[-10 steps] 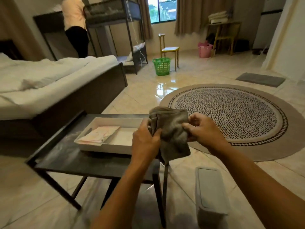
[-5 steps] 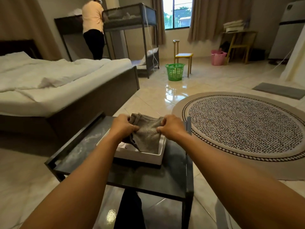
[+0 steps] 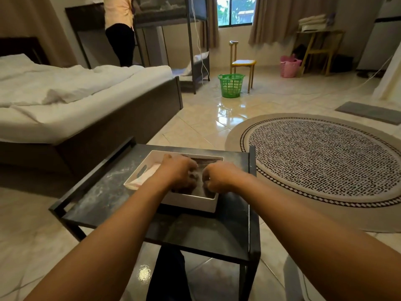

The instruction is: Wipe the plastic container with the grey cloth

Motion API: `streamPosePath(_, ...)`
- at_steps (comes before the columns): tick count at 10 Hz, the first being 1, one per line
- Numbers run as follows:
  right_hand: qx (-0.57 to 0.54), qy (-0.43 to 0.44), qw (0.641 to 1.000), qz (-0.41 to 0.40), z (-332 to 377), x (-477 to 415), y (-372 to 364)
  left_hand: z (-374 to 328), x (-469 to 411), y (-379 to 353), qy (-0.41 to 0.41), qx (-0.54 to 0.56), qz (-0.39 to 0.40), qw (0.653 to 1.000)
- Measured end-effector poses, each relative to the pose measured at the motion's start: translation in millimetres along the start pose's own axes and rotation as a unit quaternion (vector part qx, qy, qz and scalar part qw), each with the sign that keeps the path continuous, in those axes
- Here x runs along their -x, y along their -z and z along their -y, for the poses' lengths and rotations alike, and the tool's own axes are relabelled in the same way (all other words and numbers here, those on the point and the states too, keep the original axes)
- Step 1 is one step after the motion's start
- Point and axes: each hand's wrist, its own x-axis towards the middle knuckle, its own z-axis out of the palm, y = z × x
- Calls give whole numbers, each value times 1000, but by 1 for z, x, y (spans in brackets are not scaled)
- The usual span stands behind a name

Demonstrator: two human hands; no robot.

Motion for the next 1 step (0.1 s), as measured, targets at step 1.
streamPosePath(1, -157, 16, 986, -57, -7, 13, 13, -3, 3, 2, 12, 64, 8, 998)
